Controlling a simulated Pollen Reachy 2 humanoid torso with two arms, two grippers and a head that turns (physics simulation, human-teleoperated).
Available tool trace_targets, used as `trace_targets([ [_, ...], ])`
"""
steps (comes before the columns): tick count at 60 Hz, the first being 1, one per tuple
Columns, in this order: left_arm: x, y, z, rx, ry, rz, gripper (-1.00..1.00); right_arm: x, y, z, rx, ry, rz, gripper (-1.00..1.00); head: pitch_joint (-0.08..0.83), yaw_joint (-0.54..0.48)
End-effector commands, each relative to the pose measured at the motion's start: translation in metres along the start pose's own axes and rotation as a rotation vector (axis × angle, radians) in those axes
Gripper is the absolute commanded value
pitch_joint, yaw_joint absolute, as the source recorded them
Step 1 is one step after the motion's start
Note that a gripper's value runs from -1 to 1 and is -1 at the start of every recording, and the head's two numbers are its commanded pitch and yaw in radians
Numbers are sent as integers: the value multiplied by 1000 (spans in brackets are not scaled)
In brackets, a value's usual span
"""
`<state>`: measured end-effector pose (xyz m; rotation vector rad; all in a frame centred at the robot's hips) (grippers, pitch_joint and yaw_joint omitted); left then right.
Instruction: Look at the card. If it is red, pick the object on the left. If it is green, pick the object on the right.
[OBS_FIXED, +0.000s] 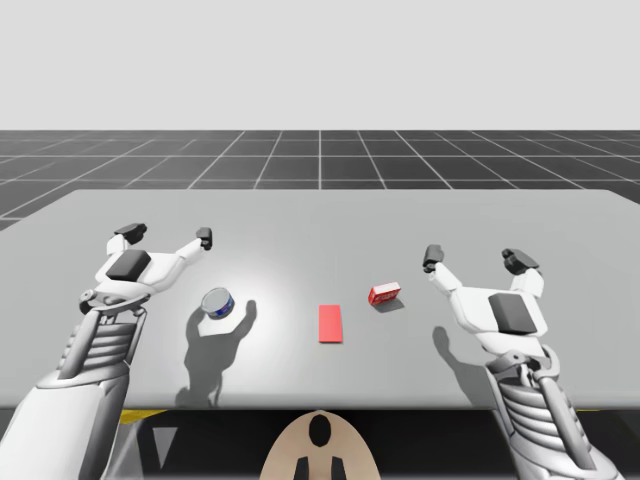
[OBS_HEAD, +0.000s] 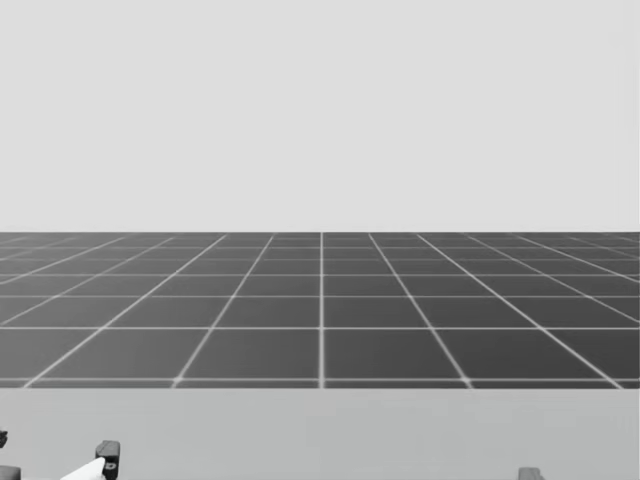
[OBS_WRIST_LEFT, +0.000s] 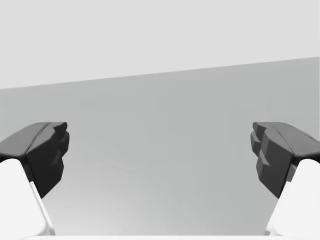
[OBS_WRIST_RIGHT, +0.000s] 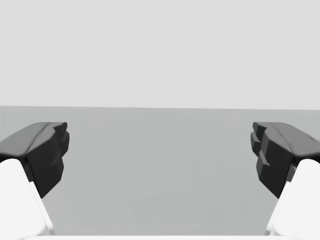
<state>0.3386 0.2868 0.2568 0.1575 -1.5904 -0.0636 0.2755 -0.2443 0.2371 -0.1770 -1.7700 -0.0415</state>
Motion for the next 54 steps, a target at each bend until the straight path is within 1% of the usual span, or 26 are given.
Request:
trace_targets([
  [1,0,0,0,1,6,4,-1000,-2,6,5,-24,6,-28,-1000,-6,4],
  [3,0,0,0,1,6,5,-1000,-2,7,5,-34,-3,-28,-1000,-4,5],
  [4,0,0,0,1,6,6,-1000,-2,7,4,-30,3,-43,-1000,0,5],
  [10,0,0,0,0,7,6,-1000,-2,6,3,-13,33,-40,-1000,27,7],
  [15,0,0,0,-1,8,6,-1000,-2,5,2,-28,35,-39,-1000,74,10],
  [16,0,0,0,-1,8,6,-1000,-2,5,2,-26,32,-38,-1000,103,10],
  [18,0,0,0,-1,9,5,-1000,-2,5,2,-27,31,-39,-1000,112,10],
  [19,0,0,0,-1,9,5,-1000,-2,6,2,-27,31,-40,-1000,149,11],
  [21,0,0,0,-1,10,4,-1000,-2,6,3,-8,37,-41,-1000,170,10],
  [23,0,0,0,-1,10,3,-1000,-2,6,3,-10,35,-38,-1000,208,10],
  [26,0,1,-1,-1,10,2,-1000,-3,6,2,-8,35,-38,-1000,236,9],
  [27,0,0,0,-2,9,1,-1000,-3,6,3,-8,35,-37,-1000,265,7],
  [31,0,1,-1,-1,6,-3,-1000,-3,6,2,-6,35,-35,-1000,321,3],
  [33,0,1,-1,-2,5,-3,-1000,-4,6,2,-7,35,-32,-1000,338,2],
  [37,1,1,-1,-2,0,-6,-1000,-5,6,1,-5,39,-28,-1000,402,-1],
  [40,1,2,0,-3,-2,-7,-1000,-5,6,1,-6,40,-28,-1000,429,-2],
  [41,1,2,0,-4,-4,-8,-1000,-5,6,1,-5,41,-28,-1000,456,-1],
  [45,2,2,0,-6,-5,-10,-1000,-6,6,1,-4,41,-23,-1000,489,0],
  [46,2,2,0,-7,-6,-11,-1000,-6,6,0,-3,41,-22,-1000,513,-1],
  [54,3,2,1,-9,-6,-13,-1000,-7,5,0,2,45,-17,-1000,607,-17],
])
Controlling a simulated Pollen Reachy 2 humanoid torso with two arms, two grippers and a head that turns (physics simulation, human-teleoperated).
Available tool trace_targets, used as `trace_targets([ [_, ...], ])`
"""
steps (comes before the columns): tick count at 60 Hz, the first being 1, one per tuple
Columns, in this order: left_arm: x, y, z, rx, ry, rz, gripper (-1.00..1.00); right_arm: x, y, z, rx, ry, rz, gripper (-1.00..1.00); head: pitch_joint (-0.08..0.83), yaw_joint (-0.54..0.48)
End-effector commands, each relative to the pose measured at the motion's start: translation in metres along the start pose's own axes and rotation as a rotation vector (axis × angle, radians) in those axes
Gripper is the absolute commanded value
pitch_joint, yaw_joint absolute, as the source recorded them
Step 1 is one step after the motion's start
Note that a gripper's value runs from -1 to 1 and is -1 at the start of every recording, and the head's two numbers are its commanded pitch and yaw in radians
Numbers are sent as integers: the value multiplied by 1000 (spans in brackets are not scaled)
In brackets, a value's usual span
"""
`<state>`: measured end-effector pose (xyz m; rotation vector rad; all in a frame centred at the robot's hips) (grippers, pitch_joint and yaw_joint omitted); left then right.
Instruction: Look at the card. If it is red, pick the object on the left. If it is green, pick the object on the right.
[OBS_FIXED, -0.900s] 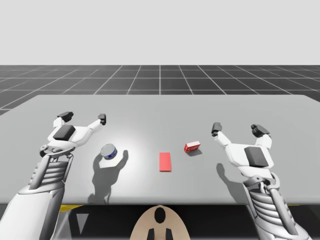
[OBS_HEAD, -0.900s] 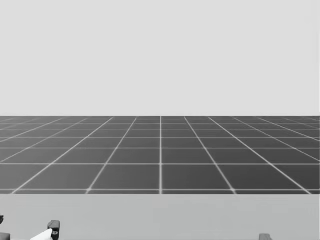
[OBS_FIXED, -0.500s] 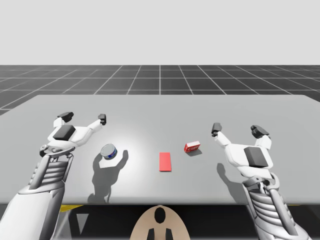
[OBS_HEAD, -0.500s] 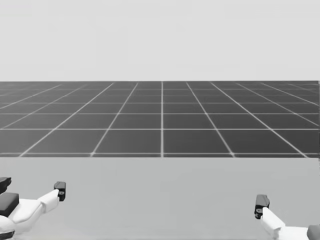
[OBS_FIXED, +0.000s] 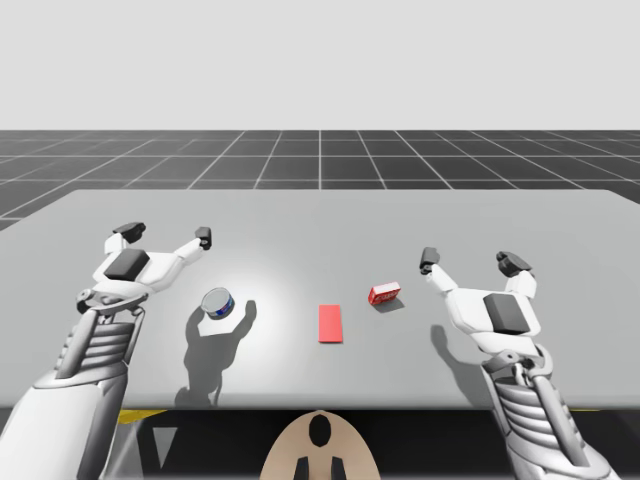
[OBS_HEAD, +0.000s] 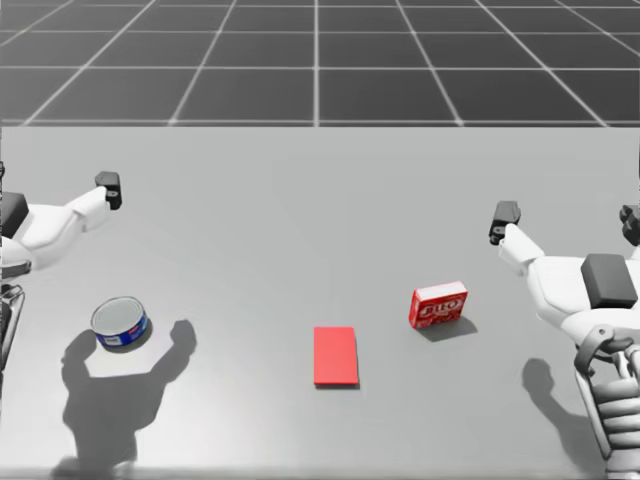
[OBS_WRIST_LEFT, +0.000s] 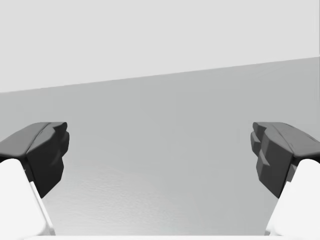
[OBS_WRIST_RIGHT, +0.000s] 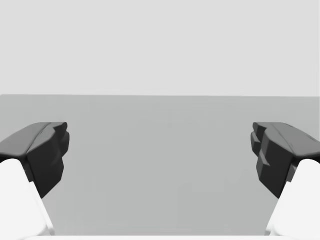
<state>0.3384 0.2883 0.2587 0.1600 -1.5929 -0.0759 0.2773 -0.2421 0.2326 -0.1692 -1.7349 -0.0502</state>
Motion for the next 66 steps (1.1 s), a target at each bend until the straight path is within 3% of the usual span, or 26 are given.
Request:
trace_targets([
  [1,1,0,1,-3,-3,-4,-1000,-3,3,0,3,10,-8,-1000,625,-21],
  [20,2,-1,2,-6,-3,-3,-1000,-3,3,0,7,1,13,-1000,778,-45],
  [44,3,-2,3,-5,-3,-3,-1000,-2,3,0,11,1,13,-1000,769,-38],
  [53,3,-2,3,-4,0,-3,-1000,-2,3,1,12,2,14,-1000,761,17],
  [66,2,-2,2,-6,3,-1,-1000,-2,5,2,14,3,13,-1000,745,177],
])
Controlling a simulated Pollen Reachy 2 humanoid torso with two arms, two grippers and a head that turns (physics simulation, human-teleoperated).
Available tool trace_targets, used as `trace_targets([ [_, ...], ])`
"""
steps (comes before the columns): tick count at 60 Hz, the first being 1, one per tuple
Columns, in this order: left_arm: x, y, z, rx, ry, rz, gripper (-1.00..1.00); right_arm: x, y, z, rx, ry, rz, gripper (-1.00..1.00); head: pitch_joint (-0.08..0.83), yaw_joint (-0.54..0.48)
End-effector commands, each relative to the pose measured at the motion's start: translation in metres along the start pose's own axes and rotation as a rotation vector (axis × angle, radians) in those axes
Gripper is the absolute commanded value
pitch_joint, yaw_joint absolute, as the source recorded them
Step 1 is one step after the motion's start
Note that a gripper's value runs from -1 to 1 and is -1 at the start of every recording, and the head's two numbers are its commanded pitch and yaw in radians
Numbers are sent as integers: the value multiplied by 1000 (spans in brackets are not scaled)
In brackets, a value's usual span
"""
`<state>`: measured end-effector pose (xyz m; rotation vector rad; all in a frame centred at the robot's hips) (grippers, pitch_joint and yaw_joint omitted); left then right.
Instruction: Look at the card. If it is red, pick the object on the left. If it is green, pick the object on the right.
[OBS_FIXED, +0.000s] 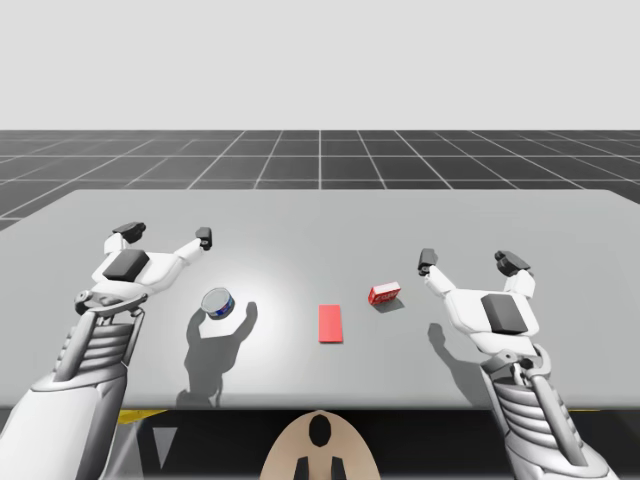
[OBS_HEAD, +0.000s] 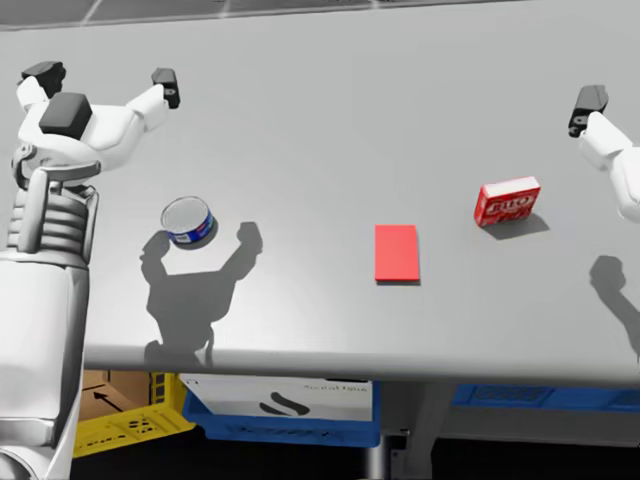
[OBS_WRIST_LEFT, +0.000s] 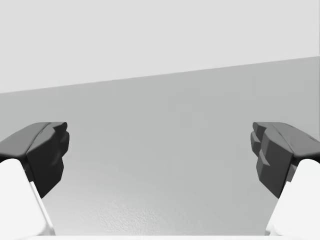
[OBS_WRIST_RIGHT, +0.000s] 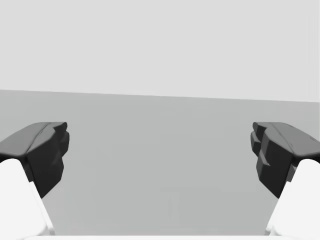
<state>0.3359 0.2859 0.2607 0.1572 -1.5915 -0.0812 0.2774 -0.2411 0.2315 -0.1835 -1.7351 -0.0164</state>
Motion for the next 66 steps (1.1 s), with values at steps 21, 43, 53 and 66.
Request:
trace_targets([
  [21,0,1,0,-5,1,8,-1000,-3,5,1,2,11,-17,-1000,710,360],
  [43,12,-9,18,-57,-17,40,-1000,-5,4,1,-1,17,-17,-1000,705,386],
  [53,29,2,44,-131,30,128,-1000,-8,4,0,-6,24,-14,-1000,695,392],
  [66,11,13,77,-227,98,82,-1000,-12,4,-2,-8,32,-8,-1000,690,401],
])
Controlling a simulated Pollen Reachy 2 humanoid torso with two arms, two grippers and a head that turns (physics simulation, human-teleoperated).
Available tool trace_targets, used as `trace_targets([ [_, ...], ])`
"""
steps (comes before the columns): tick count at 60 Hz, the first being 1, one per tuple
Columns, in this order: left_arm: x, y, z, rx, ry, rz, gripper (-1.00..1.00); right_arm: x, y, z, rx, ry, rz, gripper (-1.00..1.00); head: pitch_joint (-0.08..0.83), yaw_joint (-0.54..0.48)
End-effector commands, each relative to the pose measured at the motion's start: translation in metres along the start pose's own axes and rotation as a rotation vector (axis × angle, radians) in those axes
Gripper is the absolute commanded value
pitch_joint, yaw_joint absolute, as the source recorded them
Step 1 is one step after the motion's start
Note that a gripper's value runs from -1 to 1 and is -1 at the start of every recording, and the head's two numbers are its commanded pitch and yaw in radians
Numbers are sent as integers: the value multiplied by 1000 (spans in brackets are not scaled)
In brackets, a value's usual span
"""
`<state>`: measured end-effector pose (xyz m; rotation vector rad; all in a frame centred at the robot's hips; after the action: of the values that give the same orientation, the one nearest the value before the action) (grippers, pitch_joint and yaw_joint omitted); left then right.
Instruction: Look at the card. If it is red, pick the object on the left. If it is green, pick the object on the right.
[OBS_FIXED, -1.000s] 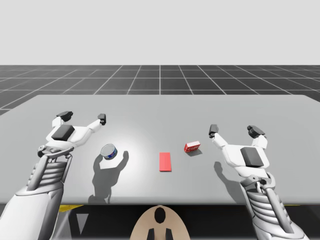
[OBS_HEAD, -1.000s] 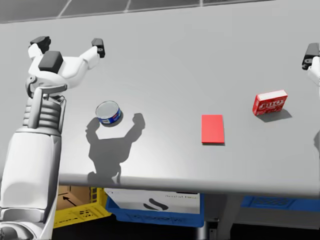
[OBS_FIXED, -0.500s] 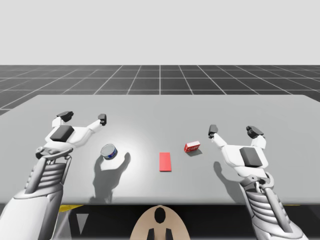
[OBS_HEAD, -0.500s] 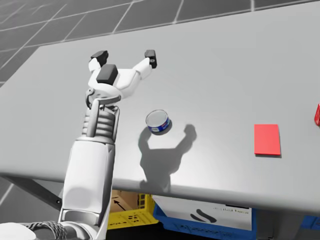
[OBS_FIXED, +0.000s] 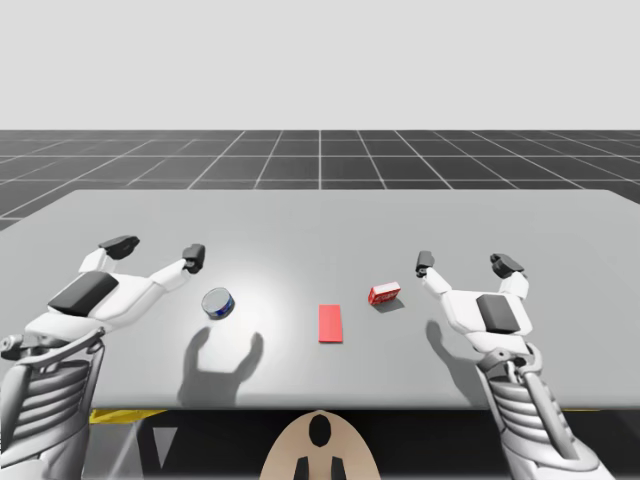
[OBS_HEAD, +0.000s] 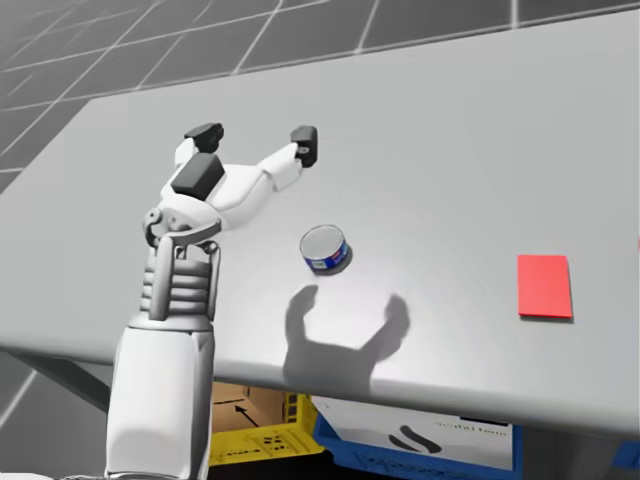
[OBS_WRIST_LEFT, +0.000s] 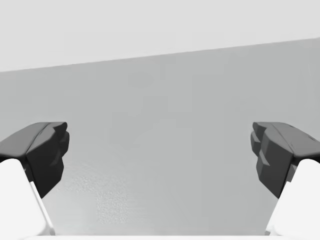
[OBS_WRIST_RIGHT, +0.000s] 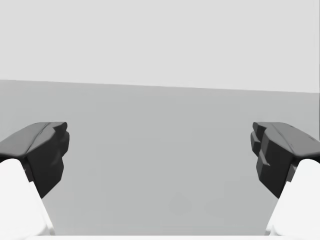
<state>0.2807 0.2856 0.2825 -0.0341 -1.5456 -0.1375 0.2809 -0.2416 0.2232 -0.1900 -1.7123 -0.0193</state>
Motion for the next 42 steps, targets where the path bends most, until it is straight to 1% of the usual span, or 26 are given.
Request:
trace_targets([
  [1,-18,7,27,-74,84,-1,-1000,-4,3,-1,-3,8,-11,-1000,690,401],
  [4,-24,9,31,-81,105,-5,-1000,-5,3,-1,-3,8,-9,-1000,691,403],
  [5,-31,12,35,-93,127,-5,-1000,-6,3,-1,-3,6,-7,-1000,692,404],
  [6,-33,12,36,-96,134,-4,-1000,-6,3,-1,-3,4,-6,-1000,692,404],
  [8,-43,16,39,-105,163,-26,-1000,-6,3,-2,-3,0,-5,-1000,694,404],
  [11,-52,18,41,-133,196,-34,-1000,-6,3,-2,-3,-2,-5,-1000,696,404],
  [12,-59,21,43,-155,227,-44,-1000,-7,3,-2,-4,-4,-3,-1000,697,405],
  [15,-69,24,44,-161,262,-57,-1000,-7,3,-2,-4,-4,-1,-1000,697,406],
  [17,-73,25,45,-174,282,-53,-1000,-7,3,-2,-4,-4,0,-1000,697,407],
  [22,-89,29,48,-210,348,-14,-1000,-7,3,-3,-4,-5,2,-1000,695,412],
  [24,-93,29,47,-217,363,3,-1000,-8,3,-2,-5,-5,2,-1000,694,413],
  [26,-98,29,46,-220,379,5,-1000,-8,3,-2,-5,-5,3,-1000,694,414],
  [31,-108,28,39,-228,413,33,-1000,-8,3,-2,-4,-5,5,-1000,693,416],
  [36,-116,27,30,-228,444,44,-1000,-8,3,-2,-5,-6,5,-1000,692,416],
  [42,-119,24,20,-227,467,38,-1000,-8,3,-2,-7,-8,8,-1000,692,414],
])
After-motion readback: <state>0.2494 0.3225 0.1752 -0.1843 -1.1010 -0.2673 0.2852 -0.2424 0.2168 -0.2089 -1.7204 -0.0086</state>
